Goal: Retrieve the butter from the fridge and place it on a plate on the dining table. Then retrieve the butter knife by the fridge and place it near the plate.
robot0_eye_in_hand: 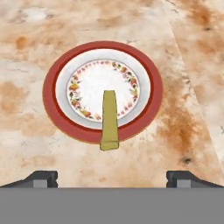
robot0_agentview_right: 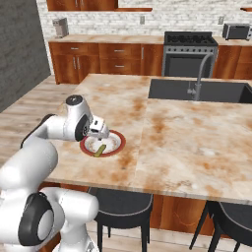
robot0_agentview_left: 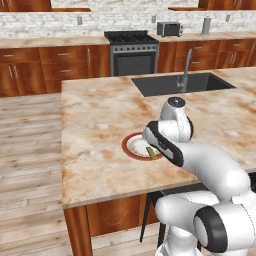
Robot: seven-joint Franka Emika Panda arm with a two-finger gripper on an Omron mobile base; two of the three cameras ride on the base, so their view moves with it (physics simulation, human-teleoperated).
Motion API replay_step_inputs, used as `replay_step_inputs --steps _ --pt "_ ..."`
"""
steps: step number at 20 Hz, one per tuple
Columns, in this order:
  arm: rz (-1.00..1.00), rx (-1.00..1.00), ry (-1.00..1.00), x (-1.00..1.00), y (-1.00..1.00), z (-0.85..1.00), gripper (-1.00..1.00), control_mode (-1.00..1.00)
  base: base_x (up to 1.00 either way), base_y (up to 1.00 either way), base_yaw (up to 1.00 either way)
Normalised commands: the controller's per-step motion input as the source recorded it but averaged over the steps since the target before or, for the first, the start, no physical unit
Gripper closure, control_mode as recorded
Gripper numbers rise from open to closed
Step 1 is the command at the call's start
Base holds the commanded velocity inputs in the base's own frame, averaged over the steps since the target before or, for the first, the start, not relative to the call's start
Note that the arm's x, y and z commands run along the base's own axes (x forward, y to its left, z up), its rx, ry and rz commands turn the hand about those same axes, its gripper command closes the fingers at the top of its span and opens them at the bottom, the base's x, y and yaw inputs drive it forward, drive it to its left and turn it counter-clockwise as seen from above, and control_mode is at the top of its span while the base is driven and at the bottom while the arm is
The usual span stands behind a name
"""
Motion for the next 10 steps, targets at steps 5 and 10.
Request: replay_step_inputs --steps 5,10 --pt "0.0 0.0 0.21 -0.93 -0.21 0.31 -1.0 -1.0 0.0 0.0 0.0" --pt "0.0 -0.02 -0.01 -1.0 -0.07 -0.13 -1.0 -1.0 0.0 0.0 0.0"
